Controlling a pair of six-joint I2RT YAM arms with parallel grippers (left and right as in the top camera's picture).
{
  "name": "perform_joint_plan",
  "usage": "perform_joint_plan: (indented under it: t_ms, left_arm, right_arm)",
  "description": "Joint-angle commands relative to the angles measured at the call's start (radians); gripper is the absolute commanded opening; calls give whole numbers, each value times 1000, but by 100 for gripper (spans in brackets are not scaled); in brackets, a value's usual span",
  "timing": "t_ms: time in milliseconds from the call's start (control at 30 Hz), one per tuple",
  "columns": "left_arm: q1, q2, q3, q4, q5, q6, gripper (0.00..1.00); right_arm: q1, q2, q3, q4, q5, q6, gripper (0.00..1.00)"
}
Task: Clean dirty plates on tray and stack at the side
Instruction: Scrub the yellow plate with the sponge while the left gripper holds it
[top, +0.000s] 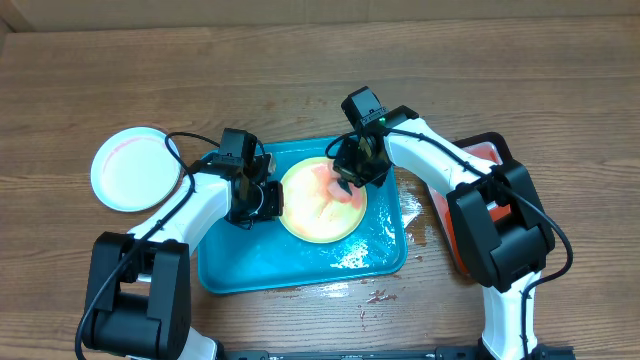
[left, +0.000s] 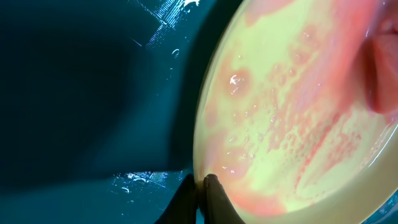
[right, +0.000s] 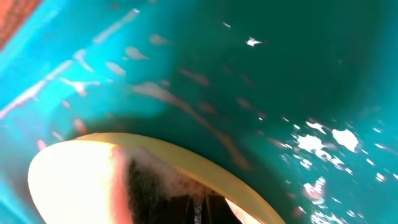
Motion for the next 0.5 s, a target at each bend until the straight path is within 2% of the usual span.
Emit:
perform_joint_plan:
  t_ms: [0,467]
  left_arm:
    - [11,0,0,-12,-50,27,5]
    - [11,0,0,-21,-50,27,5]
  right_arm:
    - [-4,42,-19,51,-8,2,4]
    - [151,133,-19,180,-149,-58,4]
